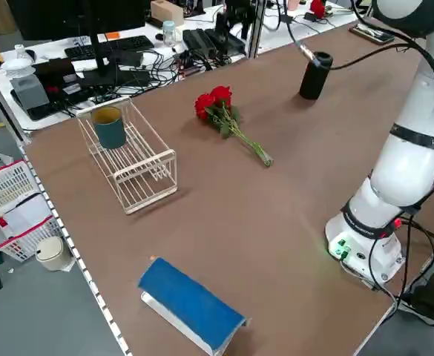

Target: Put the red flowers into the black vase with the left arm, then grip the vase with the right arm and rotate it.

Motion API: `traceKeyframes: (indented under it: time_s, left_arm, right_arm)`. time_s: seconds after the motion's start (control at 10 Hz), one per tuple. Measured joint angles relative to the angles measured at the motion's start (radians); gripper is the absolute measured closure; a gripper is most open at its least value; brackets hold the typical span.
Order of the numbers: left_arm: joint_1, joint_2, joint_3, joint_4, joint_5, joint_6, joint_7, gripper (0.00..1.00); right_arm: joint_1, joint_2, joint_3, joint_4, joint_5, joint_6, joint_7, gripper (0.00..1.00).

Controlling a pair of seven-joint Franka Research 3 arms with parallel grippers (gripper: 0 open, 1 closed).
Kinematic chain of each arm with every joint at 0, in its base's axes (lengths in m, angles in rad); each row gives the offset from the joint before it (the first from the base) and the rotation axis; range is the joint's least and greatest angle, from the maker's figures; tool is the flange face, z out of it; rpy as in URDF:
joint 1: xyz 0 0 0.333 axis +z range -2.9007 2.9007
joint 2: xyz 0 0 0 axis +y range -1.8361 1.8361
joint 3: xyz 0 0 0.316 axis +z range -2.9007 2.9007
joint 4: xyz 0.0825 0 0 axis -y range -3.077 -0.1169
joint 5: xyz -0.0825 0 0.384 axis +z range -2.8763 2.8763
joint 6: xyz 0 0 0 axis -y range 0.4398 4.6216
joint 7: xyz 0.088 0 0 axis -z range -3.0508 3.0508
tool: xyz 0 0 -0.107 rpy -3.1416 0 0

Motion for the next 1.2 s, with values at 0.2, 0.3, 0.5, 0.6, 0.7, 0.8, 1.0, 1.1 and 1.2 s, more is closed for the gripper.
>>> traceKeyframes:
  time_s: [0.2,0.3,0.5,0.6,0.7,0.8,1.0,1.1,1.2]
  left_arm:
    - [0.001,0.000,-0.002,-0.127,0.003,0.119,-0.004,0.00]
    - [0.001,-0.001,-0.002,-0.164,0.003,0.153,-0.008,0.00]
    - [0.001,-0.013,-0.002,-0.236,0.016,0.237,-0.050,0.00]
    - [0.001,-0.014,-0.002,-0.294,0.026,0.316,-0.063,0.00]
    - [0.000,-0.011,-0.002,-0.353,0.038,0.388,-0.072,0.00]
    - [0.000,-0.006,-0.002,-0.406,0.063,0.448,-0.092,0.00]
    - [0.002,0.003,-0.002,-0.484,0.113,0.512,-0.142,0.01]
    - [0.004,0.010,-0.002,-0.510,0.124,0.551,-0.154,0.01]
    - [0.006,0.025,0.001,-0.544,0.125,0.623,-0.156,0.01]
  right_arm:
    - [0.000,0.000,0.000,0.000,0.000,0.000,0.000,0.00]
    - [0.000,0.000,0.000,0.000,0.000,0.000,0.000,0.00]
    - [0.000,0.000,-0.001,0.000,0.000,0.000,0.000,0.00]
    - [0.000,0.000,-0.001,0.000,0.000,0.000,0.000,0.00]
    - [0.000,0.000,-0.002,0.000,0.000,0.000,0.000,0.00]
    - [0.000,0.000,-0.002,0.000,0.000,0.000,0.000,0.00]
    - [0.000,0.000,-0.002,0.000,0.000,0.000,0.000,0.00]
    - [0.000,0.000,-0.002,0.000,0.000,0.000,0.000,0.00]
    - [0.000,0.000,-0.002,0.000,0.000,0.002,0.000,0.00]
